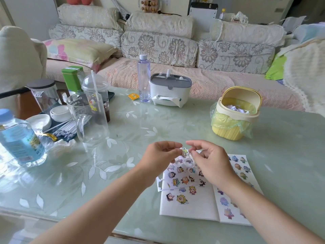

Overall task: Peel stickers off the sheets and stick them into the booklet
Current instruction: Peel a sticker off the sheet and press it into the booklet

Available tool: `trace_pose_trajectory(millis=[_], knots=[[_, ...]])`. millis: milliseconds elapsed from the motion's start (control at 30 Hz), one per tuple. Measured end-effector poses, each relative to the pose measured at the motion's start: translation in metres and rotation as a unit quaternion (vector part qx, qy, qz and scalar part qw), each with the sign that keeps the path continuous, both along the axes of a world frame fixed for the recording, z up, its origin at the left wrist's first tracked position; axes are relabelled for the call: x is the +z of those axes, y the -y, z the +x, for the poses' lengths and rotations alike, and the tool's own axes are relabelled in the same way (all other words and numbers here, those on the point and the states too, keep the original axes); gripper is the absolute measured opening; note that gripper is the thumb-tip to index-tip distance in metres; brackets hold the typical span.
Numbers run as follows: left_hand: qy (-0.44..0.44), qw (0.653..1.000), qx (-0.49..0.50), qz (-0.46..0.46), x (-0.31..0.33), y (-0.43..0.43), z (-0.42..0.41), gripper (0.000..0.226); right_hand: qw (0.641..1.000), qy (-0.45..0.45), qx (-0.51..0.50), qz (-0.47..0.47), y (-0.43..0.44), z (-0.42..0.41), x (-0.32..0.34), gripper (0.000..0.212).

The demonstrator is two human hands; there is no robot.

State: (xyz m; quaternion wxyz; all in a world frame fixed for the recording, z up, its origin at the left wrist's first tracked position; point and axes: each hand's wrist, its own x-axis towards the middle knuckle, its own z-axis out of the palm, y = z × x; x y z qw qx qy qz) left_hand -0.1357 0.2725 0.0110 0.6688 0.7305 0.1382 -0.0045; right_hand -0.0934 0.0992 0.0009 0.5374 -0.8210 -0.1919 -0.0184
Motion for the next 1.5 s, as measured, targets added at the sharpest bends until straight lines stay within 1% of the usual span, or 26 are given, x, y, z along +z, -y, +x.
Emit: trace_pose_trajectory(millis=[67, 133, 200, 333, 467, 600, 700, 800, 833, 867, 933, 967, 1033, 1100, 1167, 1233, 1333, 1433, 1500], knots=[[0.008, 1.000, 0.012, 0.004, -0.001, 0.002, 0.002, 0.011, 0.999, -0.048, -0.005, 0.008, 0.002, 0.000, 0.004, 0.025], [0.014, 1.000, 0.014, 0.010, -0.002, 0.005, 0.002, 0.008, 0.998, -0.064, -0.004, 0.007, 0.004, -0.001, 0.007, 0.018], [0.023, 1.000, 0.016, 0.011, -0.002, 0.009, 0.002, 0.006, 0.998, -0.057, -0.011, -0.003, 0.005, -0.002, 0.008, 0.013], [0.032, 0.999, -0.002, 0.025, -0.001, 0.014, 0.001, 0.003, 0.999, -0.041, -0.029, -0.021, 0.007, 0.000, 0.008, 0.014], [0.048, 0.994, -0.043, 0.091, -0.001, 0.018, 0.000, 0.006, 0.995, 0.022, -0.045, -0.091, 0.012, 0.001, 0.006, 0.011], [0.059, 0.983, -0.047, 0.168, -0.002, 0.021, -0.002, 0.010, 0.975, 0.130, -0.063, -0.170, 0.014, -0.003, 0.007, 0.008], [0.067, 0.981, -0.036, 0.179, -0.001, 0.024, -0.003, 0.012, 0.954, 0.202, -0.078, -0.207, 0.015, -0.004, 0.004, 0.012], [0.082, 0.980, -0.024, 0.180, 0.000, 0.027, -0.004, 0.013, 0.942, 0.234, -0.101, -0.217, 0.013, -0.006, 0.004, 0.013], [0.087, 0.980, -0.019, 0.179, 0.001, 0.028, -0.004, 0.013, 0.947, 0.225, -0.104, -0.205, 0.012, -0.007, 0.005, 0.012], [0.090, 0.981, -0.014, 0.174, 0.002, 0.028, -0.004, 0.013, 0.960, 0.193, -0.101, -0.177, 0.012, -0.007, 0.007, 0.011], [0.092, 0.983, -0.009, 0.158, 0.004, 0.026, -0.004, 0.013, 0.991, 0.080, -0.068, -0.087, 0.012, -0.005, 0.012, 0.011], [0.092, 0.985, -0.011, 0.149, 0.005, 0.025, -0.004, 0.013, 0.998, 0.027, -0.045, -0.046, 0.013, -0.004, 0.015, 0.012], [0.095, 0.987, -0.019, 0.131, 0.008, 0.023, -0.004, 0.013, 0.999, -0.038, -0.012, -0.002, 0.016, -0.001, 0.019, 0.012], [0.102, 0.987, -0.030, 0.123, 0.011, 0.021, -0.005, 0.013, 0.998, -0.068, 0.003, 0.014, 0.017, -0.001, 0.023, 0.008], [0.106, 0.986, -0.043, 0.118, 0.012, 0.021, -0.006, 0.013, 0.997, -0.074, 0.007, 0.015, 0.017, -0.001, 0.023, 0.005], [0.106, 0.986, -0.050, 0.117, 0.012, 0.020, -0.006, 0.013, 0.998, -0.063, 0.012, 0.009, 0.018, 0.000, 0.023, 0.007], [0.109, 0.985, -0.056, 0.123, 0.010, 0.019, -0.006, 0.013, 0.999, -0.036, 0.020, -0.002, 0.019, 0.001, 0.020, 0.012], [0.116, 0.981, -0.060, 0.145, 0.008, 0.020, -0.006, 0.013, 0.999, -0.002, 0.016, -0.040, 0.018, 0.000, 0.018, 0.017], [0.116, 0.981, -0.055, 0.148, 0.007, 0.021, -0.006, 0.013, 0.999, 0.009, 0.010, -0.050, 0.015, -0.001, 0.018, 0.021]])
